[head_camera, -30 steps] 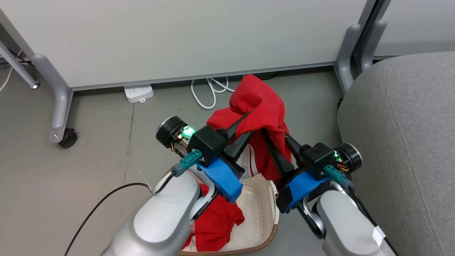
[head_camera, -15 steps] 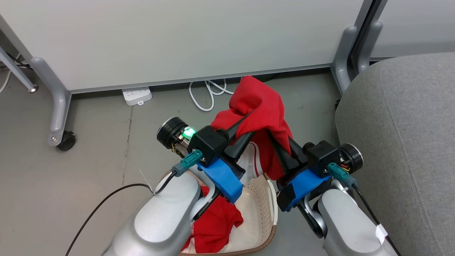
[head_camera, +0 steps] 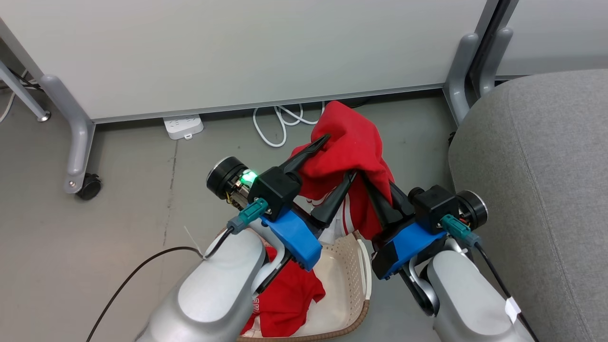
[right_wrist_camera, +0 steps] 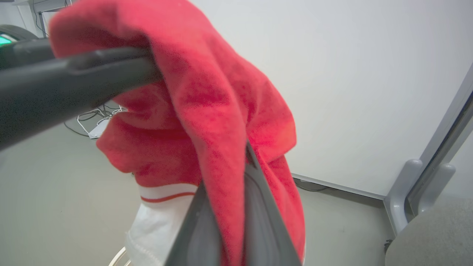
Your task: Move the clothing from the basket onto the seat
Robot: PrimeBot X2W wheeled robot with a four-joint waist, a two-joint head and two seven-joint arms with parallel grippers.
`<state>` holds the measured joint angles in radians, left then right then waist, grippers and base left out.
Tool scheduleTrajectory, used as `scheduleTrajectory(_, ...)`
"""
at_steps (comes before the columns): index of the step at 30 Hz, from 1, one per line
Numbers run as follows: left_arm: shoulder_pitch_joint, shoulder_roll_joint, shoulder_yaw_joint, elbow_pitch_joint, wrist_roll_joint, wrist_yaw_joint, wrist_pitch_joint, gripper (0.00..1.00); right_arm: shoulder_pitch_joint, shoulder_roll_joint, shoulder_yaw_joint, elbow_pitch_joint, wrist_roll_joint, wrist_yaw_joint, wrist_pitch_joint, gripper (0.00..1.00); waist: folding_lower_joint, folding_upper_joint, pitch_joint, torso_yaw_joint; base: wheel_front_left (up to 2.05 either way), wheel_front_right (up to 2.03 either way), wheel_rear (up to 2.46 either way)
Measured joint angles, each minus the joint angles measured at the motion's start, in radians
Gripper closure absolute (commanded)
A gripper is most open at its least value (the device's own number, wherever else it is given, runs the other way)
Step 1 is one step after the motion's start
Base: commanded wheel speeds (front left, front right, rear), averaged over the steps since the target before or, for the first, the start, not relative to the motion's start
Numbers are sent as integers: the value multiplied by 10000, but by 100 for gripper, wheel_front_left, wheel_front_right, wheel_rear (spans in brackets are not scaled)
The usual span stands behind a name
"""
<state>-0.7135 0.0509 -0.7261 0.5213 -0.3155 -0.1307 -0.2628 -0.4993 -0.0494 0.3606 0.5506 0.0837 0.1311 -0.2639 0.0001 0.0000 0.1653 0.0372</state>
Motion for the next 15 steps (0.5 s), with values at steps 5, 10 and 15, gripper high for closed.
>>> scheduleTrajectory(5,-4,-4,29,8,54,0,2,0,-62,0,-284,-23,115,0,0,100,0,0,121,-30,0,0,0)
scheduleTrajectory(10,-5,-8,86,-10,134,0,2,0,-258,0,-696,-128,54,0,0,100,0,0,321,-190,0,0,0)
scheduleTrajectory(15,-27,10,82,-31,215,0,0,0,-359,0,-1252,-332,-67,0,0,100,0,0,561,-525,0,0,0)
